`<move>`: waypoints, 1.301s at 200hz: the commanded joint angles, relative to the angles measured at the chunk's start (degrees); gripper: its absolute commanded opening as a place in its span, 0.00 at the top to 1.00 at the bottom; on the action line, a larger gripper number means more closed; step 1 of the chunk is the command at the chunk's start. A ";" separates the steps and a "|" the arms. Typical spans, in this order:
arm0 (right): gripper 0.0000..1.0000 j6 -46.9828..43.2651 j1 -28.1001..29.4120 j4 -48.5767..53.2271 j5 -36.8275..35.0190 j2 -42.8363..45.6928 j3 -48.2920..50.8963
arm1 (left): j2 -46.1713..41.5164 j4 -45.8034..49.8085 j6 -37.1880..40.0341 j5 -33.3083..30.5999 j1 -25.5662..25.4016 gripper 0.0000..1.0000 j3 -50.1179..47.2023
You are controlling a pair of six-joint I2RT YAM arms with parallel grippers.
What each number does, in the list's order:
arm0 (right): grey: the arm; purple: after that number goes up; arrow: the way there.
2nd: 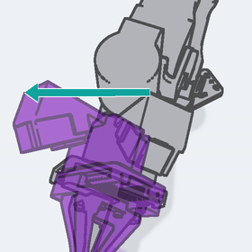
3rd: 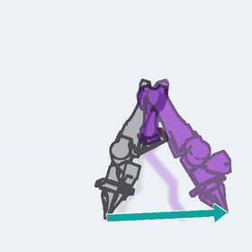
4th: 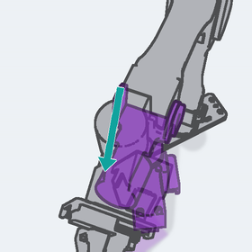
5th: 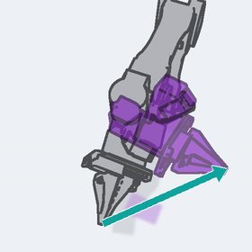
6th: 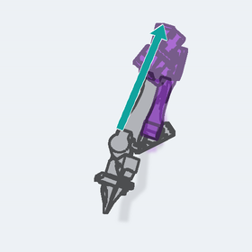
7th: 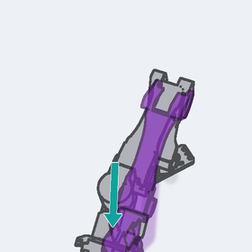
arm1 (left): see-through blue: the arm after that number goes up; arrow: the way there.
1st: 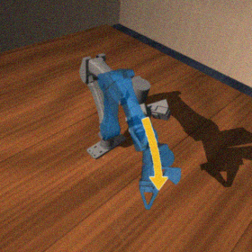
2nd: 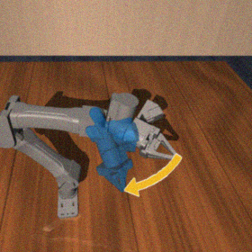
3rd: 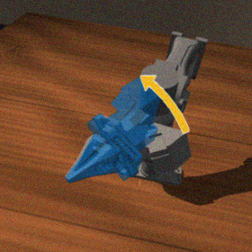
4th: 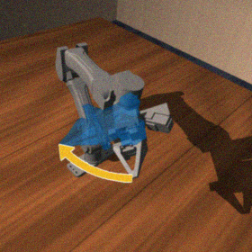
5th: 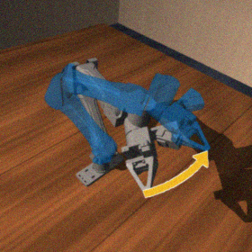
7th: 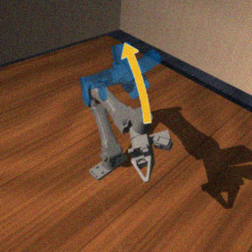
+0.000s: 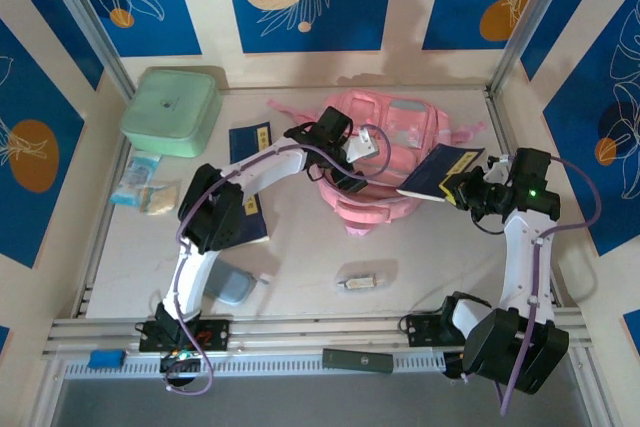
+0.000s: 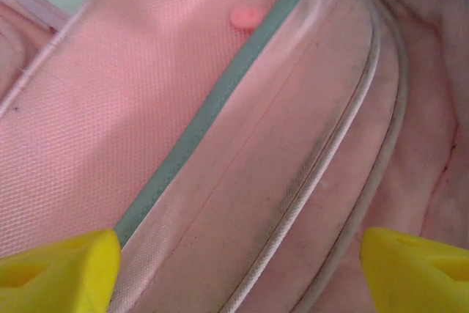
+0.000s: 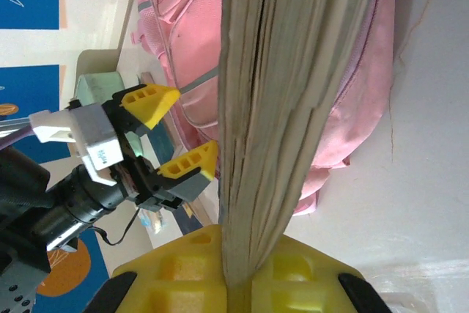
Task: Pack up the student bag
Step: Open the student bag at the top-center of the table.
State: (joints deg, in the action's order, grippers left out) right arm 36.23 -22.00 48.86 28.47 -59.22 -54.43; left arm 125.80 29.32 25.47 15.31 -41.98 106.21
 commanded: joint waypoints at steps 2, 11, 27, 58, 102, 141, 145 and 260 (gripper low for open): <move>1.00 0.59 -0.41 -1.68 1.59 -0.33 -1.53 | 3.31 4.89 5.45 -1.15 -0.97 0.14 4.35; 1.00 0.61 -0.41 -1.68 1.77 -0.75 -1.75 | 4.63 5.87 5.92 -1.14 -1.15 0.14 5.98; 1.00 0.58 -0.36 -1.82 1.87 -1.16 -1.94 | 6.89 7.10 6.88 -1.64 -1.35 0.15 8.38; 1.00 0.18 -0.46 -1.88 1.82 -1.18 -2.08 | 10.30 6.33 7.48 -5.44 -1.37 0.25 11.69; 1.00 0.46 -0.50 -2.20 2.83 -1.42 -2.36 | 11.29 5.22 7.31 -7.80 -1.34 0.51 13.83; 1.00 0.31 -0.47 -1.90 3.15 -1.25 -2.67 | 10.20 4.79 6.58 -7.48 -1.23 0.81 14.50; 1.00 0.27 -0.45 -1.79 3.09 -1.19 -2.77 | 10.07 4.86 6.44 -7.41 -1.21 0.84 14.54; 1.00 -0.53 -0.03 1.47 3.32 0.34 -8.19 | -8.92 10.72 -19.79 -16.93 -1.14 1.00 5.96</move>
State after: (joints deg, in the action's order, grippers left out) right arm 36.16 -22.22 50.26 28.71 -59.96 -60.97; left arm 125.10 37.39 17.82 4.23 -43.68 113.43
